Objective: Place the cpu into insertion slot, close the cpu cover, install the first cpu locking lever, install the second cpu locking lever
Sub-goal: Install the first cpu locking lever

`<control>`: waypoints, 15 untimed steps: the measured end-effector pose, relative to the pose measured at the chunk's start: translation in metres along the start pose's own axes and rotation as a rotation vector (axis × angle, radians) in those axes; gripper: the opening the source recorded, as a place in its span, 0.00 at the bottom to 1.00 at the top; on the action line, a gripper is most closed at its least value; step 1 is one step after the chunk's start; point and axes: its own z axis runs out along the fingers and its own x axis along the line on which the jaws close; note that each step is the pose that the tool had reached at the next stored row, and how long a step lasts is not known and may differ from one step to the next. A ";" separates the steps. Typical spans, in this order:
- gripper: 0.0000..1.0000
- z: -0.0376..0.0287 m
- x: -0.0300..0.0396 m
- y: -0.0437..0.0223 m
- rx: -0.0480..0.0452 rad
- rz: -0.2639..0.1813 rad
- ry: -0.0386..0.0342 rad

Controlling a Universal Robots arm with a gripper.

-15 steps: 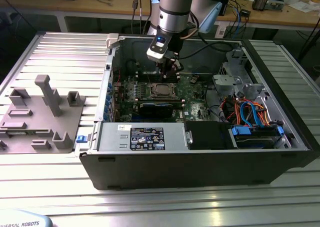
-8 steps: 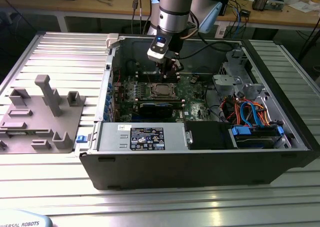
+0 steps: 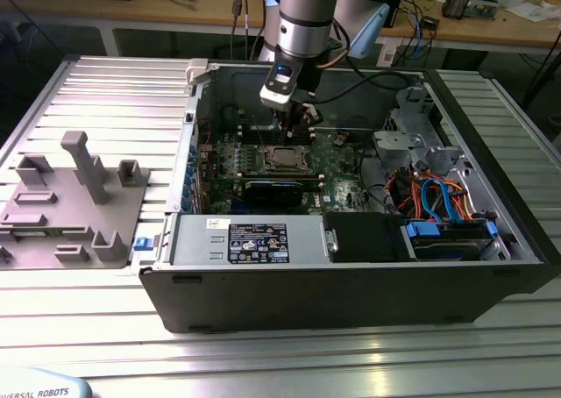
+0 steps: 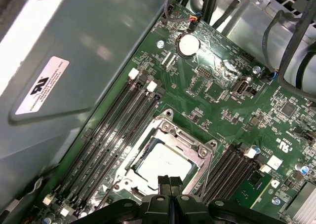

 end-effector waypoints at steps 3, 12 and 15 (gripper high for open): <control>0.11 0.0000 0.0000 0.0000 -0.0002 -0.009 -0.0005; 0.11 0.0000 0.0000 0.0000 -0.0009 -0.040 -0.0024; 0.11 0.0000 0.0000 0.0000 -0.0011 -0.049 -0.0030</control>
